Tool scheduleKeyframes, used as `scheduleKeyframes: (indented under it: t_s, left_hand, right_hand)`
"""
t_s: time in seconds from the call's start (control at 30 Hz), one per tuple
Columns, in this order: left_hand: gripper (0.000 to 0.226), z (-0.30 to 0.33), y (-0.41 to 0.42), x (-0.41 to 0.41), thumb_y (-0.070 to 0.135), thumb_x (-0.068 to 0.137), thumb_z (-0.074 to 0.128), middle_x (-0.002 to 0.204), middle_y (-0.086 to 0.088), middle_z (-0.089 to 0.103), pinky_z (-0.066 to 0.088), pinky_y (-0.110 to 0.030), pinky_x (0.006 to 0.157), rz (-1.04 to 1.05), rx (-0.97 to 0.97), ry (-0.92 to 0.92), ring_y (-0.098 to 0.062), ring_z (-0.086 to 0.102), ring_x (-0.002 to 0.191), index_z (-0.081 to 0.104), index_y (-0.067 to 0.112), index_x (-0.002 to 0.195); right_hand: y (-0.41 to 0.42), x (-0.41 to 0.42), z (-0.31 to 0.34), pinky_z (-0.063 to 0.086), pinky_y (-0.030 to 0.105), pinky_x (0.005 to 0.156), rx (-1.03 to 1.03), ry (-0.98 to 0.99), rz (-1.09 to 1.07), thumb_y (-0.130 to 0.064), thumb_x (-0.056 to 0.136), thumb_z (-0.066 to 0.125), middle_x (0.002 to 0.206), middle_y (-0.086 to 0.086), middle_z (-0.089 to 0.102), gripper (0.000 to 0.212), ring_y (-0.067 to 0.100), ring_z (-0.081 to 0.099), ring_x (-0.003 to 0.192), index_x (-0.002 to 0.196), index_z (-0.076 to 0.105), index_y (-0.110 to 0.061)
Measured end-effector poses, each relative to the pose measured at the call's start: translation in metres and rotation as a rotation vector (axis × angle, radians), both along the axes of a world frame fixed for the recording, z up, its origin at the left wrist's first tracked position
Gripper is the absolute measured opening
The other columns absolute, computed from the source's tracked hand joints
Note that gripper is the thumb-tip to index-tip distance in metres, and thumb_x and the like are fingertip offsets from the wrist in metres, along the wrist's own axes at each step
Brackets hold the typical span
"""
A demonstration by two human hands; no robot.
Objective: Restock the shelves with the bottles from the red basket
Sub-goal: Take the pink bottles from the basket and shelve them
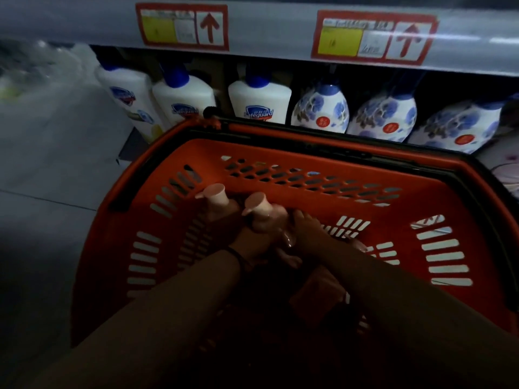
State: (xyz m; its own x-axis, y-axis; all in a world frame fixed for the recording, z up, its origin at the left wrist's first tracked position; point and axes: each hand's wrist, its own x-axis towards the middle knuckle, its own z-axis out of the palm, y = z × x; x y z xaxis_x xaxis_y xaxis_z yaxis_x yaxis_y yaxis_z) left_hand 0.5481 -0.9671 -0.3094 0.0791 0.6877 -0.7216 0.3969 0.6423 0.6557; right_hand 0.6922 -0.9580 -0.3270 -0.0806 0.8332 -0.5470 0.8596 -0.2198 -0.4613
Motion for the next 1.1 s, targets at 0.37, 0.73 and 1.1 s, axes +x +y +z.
scheduleKeyframes:
  t_s: [0.37, 0.73, 1.1]
  left_hand:
    - [0.047, 0.142, -0.011, -0.024, 0.017, 0.081, 0.073, 0.116, -0.017, 0.063, 0.051, -0.044, 0.093, -0.023, 0.254, -0.091, -0.030, 0.062, 0.107, 0.049, 0.002, 0.119]
    - [0.023, 0.397, -0.060, 0.049, 0.035, 0.084, 0.068, 0.095, 0.012, 0.073, 0.058, -0.034, 0.069, 0.061, 0.733, -0.424, -0.009, 0.068, 0.092, 0.056, 0.027, 0.102]
    - [0.043, 0.548, -0.078, 0.169, 0.012, 0.090, 0.058, 0.103, 0.002, 0.069, 0.042, -0.041, 0.095, -0.328, 0.672, -0.686, -0.018, 0.060, 0.095, 0.055, 0.046, 0.116]
  right_hand:
    - [-0.029, 0.022, 0.143, 0.046, 0.028, 0.086, 0.171, 0.272, -0.001, -0.029, 0.062, 0.087, 0.120, 0.006, 0.061, 0.081, 0.023, 0.058, 0.110, 0.129, 0.042, -0.017]
    - [-0.103, 0.072, 0.396, 0.052, 0.029, 0.083, 0.682, 0.538, -0.205, -0.025, 0.059, 0.090, 0.103, -0.011, 0.057, 0.076, 0.012, 0.059, 0.097, 0.118, 0.041, -0.020]
    - [-0.154, 0.198, 0.545, 0.056, 0.036, 0.085, 0.991, 0.574, -0.389, -0.018, 0.060, 0.088, 0.107, 0.001, 0.065, 0.070, 0.017, 0.065, 0.097, 0.118, 0.049, -0.019]
